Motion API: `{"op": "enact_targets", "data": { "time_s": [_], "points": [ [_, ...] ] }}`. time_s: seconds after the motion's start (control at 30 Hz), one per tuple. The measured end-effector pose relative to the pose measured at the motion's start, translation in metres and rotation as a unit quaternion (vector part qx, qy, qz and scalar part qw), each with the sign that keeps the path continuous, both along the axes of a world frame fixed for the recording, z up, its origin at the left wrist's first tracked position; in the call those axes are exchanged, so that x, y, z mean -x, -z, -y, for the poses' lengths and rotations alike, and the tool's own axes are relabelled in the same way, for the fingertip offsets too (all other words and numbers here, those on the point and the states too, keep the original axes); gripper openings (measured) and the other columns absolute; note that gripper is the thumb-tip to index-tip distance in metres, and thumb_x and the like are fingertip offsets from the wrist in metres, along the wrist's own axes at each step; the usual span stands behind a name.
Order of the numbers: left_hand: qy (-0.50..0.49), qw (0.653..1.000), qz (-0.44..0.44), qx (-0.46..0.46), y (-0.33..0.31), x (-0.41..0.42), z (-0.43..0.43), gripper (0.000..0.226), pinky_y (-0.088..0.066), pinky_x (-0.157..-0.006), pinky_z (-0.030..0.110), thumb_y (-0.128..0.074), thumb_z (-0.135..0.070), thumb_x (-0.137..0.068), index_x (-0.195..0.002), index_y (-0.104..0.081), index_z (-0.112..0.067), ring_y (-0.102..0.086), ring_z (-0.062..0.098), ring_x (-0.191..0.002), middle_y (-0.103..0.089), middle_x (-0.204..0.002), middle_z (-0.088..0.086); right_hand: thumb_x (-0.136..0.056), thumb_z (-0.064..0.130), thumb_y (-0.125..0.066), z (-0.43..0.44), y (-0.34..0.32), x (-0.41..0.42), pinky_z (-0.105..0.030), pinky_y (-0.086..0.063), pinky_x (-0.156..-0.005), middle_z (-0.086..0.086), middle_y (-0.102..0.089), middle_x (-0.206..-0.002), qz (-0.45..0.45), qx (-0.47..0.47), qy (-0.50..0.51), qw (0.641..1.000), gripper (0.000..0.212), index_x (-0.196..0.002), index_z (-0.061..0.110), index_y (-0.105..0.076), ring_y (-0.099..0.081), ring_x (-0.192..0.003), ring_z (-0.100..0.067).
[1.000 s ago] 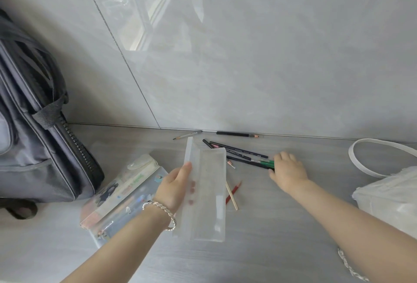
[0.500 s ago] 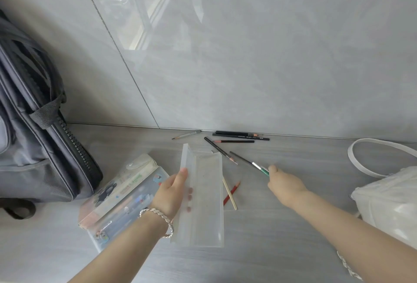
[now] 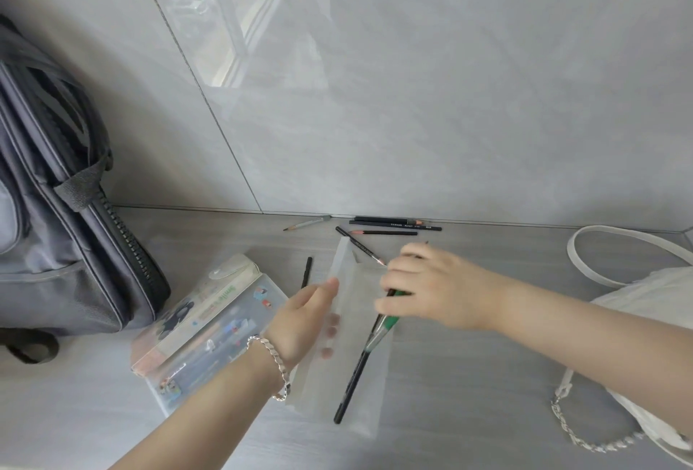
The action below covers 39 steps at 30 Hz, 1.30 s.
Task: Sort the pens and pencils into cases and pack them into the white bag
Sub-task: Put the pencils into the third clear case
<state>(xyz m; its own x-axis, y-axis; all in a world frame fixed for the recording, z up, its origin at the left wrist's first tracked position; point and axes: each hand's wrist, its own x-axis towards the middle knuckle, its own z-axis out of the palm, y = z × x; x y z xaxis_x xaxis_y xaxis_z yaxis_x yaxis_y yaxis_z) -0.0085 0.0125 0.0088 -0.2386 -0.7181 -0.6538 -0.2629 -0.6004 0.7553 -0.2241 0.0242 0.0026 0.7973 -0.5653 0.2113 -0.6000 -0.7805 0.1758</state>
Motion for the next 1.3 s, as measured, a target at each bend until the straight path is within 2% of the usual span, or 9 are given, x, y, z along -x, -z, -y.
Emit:
{"op": "enact_targets", "data": {
  "time_s": [0.17,0.33,0.4,0.47,0.57,0.77,0.9,1.13,1.3],
  "points": [
    [0.014,0.992,-0.022,0.127,-0.008,0.007,-0.017,0.023,-0.044,-0.047,0.012,-0.043,-0.029,-0.094,-0.081,-0.059,-0.019,-0.052,0.002,-0.053,-0.056,-0.069,0.001,-0.083,-0.002,-0.042,0.007,0.004,-0.029,-0.034,-0.041,-0.091,0.001,-0.064,-0.082,0.022,0.006,-0.022,0.999,0.037,-0.095,0.024,-0.066,-0.06,-0.075,-0.021],
    [-0.049,0.992,-0.047,0.105,-0.018,0.004,-0.017,0.025,-0.045,-0.05,0.026,-0.042,-0.034,-0.094,-0.085,-0.061,-0.02,-0.052,0.019,-0.066,-0.055,-0.074,0.006,-0.091,-0.004,-0.017,0.004,-0.001,-0.026,-0.04,-0.029,-0.107,-0.003,-0.068,-0.108,0.046,0.043,0.005,0.998,0.06,-0.109,0.024,-0.066,-0.056,-0.112,-0.021],
    [-0.056,0.993,-0.039,0.095,-0.02,0.004,-0.017,0.026,-0.045,-0.052,0.027,-0.043,-0.036,-0.093,-0.089,-0.06,-0.017,-0.051,0.02,-0.067,-0.056,-0.077,0.009,-0.084,-0.008,-0.028,0.002,-0.004,-0.022,-0.038,-0.032,-0.103,-0.002,-0.067,-0.091,0.081,0.036,0.015,0.996,0.053,-0.108,0.025,-0.062,-0.051,-0.093,-0.019],
    [-0.059,0.994,-0.036,0.087,-0.021,0.004,-0.016,0.026,-0.045,-0.056,0.031,-0.044,-0.037,-0.093,-0.091,-0.06,-0.017,-0.051,0.02,-0.069,-0.057,-0.079,0.011,-0.073,-0.007,-0.037,-0.003,-0.007,-0.019,-0.033,-0.038,-0.085,0.0,-0.057,-0.075,0.079,0.01,-0.002,0.997,0.048,-0.103,0.025,-0.056,-0.04,-0.072,-0.018],
    [-0.035,0.995,-0.029,0.086,-0.025,0.005,-0.014,0.027,-0.044,-0.057,0.032,-0.044,-0.039,-0.092,-0.093,-0.059,-0.017,-0.051,0.021,-0.07,-0.058,-0.08,0.01,-0.067,0.002,-0.04,-0.014,-0.007,-0.024,-0.029,-0.032,-0.07,0.002,-0.051,-0.071,0.023,-0.033,-0.032,0.999,0.041,-0.093,0.027,-0.061,-0.031,-0.068,-0.016],
    [0.043,0.99,-0.001,0.132,-0.027,0.007,-0.014,0.02,-0.044,-0.054,0.028,-0.046,-0.038,-0.091,-0.086,-0.059,-0.024,-0.053,0.016,-0.068,-0.054,-0.07,-0.001,-0.07,0.012,-0.054,-0.009,-0.008,-0.033,-0.034,-0.041,-0.085,0.003,-0.062,-0.1,-0.038,-0.04,-0.092,0.994,0.036,-0.1,0.028,-0.064,-0.056,-0.086,-0.019],
    [0.049,0.987,0.001,0.152,-0.03,0.01,-0.015,0.021,-0.047,-0.055,0.026,-0.045,-0.037,-0.092,-0.079,-0.058,-0.028,-0.052,0.009,-0.061,-0.052,-0.061,-0.008,-0.065,0.008,-0.051,-0.005,-0.015,-0.034,-0.039,-0.031,-0.099,0.002,-0.065,-0.113,-0.08,-0.082,-0.105,0.988,0.045,-0.104,0.027,-0.065,-0.06,-0.103,-0.021],
    [0.012,0.982,0.034,0.185,-0.032,0.008,-0.012,0.028,-0.048,-0.063,0.036,-0.046,-0.041,-0.09,-0.099,-0.061,-0.021,-0.053,0.017,-0.069,-0.058,-0.075,0.003,-0.064,0.008,-0.039,-0.008,-0.032,-0.03,-0.033,-0.033,-0.099,-0.003,-0.068,-0.098,0.031,-0.15,0.037,0.987,0.047,-0.098,0.017,-0.069,-0.062,-0.095,-0.024],
    [-0.019,0.972,0.041,0.229,-0.042,0.009,-0.02,0.013,-0.052,-0.071,0.04,-0.045,-0.038,-0.09,-0.08,-0.054,-0.037,-0.053,0.007,-0.058,-0.058,-0.066,-0.002,-0.079,0.026,-0.042,-0.025,-0.013,-0.049,-0.03,-0.037,-0.091,-0.007,-0.065,-0.102,0.164,-0.129,0.272,0.939,0.04,-0.106,0.007,-0.065,-0.061,-0.095,-0.028]
  ]
}}
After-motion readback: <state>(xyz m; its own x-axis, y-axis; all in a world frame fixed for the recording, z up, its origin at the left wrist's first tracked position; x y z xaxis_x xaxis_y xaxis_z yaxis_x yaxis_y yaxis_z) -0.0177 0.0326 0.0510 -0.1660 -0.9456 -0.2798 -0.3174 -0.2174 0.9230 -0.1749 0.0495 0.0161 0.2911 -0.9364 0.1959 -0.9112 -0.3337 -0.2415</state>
